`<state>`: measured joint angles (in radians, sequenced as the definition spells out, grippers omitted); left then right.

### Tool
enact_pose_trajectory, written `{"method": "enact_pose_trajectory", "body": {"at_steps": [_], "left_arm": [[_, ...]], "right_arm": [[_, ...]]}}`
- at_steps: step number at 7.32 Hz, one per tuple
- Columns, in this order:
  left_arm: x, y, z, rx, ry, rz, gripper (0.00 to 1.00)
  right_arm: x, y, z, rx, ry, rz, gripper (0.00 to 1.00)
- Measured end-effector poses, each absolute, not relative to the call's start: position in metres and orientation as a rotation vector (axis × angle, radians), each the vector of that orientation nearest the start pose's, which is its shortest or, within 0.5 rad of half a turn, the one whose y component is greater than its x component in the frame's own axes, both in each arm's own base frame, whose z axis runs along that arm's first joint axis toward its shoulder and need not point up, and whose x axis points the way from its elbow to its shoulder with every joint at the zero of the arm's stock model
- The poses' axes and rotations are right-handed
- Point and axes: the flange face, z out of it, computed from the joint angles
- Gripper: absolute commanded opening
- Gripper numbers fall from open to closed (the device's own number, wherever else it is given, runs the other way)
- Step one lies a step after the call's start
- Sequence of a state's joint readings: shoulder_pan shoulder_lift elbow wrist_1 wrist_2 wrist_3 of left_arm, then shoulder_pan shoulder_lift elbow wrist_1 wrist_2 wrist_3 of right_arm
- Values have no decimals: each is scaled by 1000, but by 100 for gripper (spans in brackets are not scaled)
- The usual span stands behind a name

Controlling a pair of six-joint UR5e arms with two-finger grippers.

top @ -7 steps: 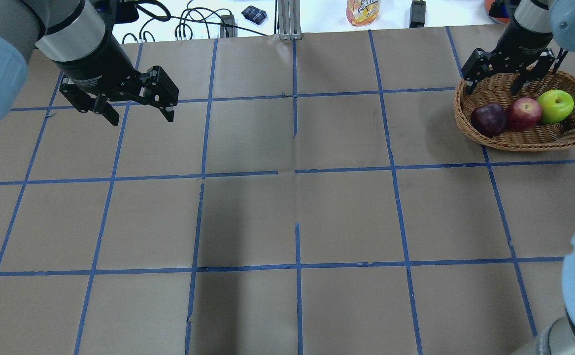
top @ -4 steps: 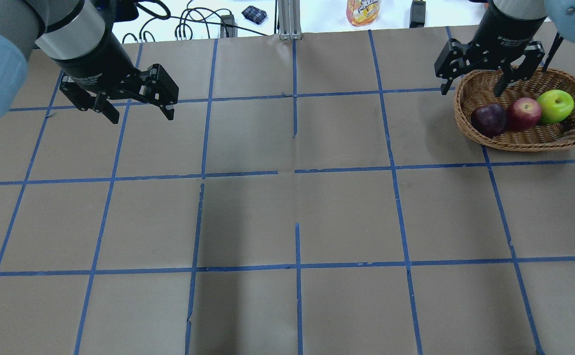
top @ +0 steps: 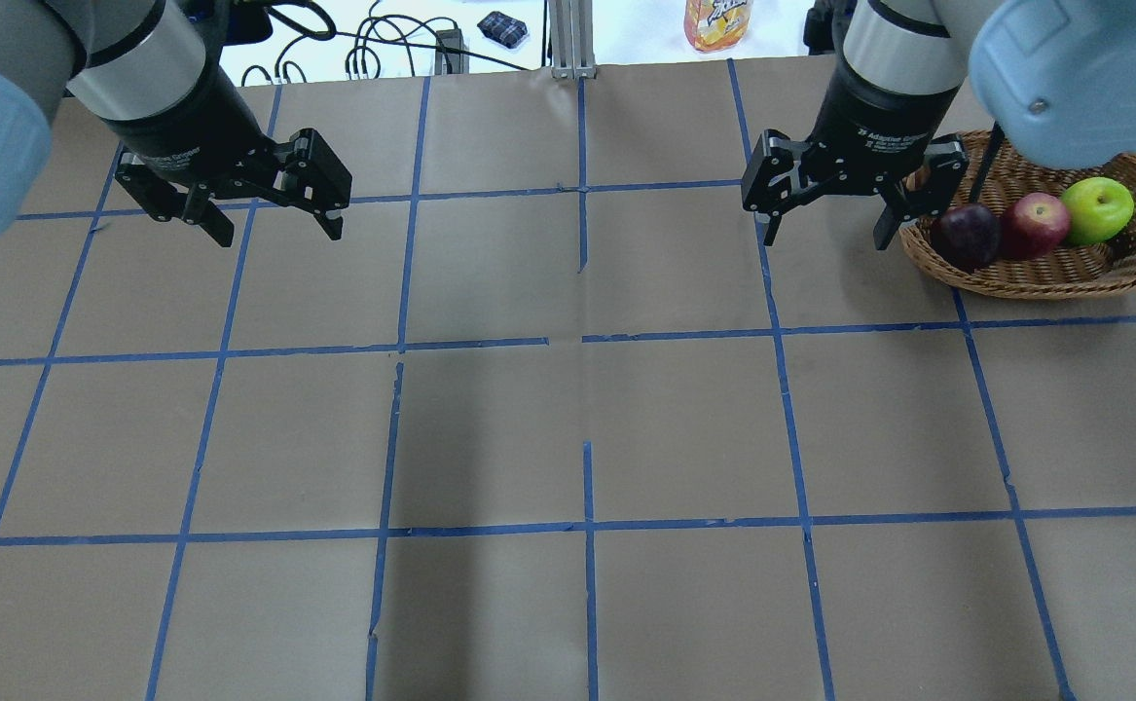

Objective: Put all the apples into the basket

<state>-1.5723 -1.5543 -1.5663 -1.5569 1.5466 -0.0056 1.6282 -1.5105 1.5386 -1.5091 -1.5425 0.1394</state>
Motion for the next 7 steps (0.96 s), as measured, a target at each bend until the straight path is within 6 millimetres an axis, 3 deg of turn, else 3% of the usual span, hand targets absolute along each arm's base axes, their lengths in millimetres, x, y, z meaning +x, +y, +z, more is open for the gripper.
{"method": "enact_pose_trajectory", "body": {"at_steps": [4,7], "left_arm": [[-136,-492,503,-6,3165,-66,100],[-136,-490,502,-6,3166,-63,100]], "right_arm": [[129,-494,467,92,3109,232,100],[124,-487,479,91,3119,200,100]]}}
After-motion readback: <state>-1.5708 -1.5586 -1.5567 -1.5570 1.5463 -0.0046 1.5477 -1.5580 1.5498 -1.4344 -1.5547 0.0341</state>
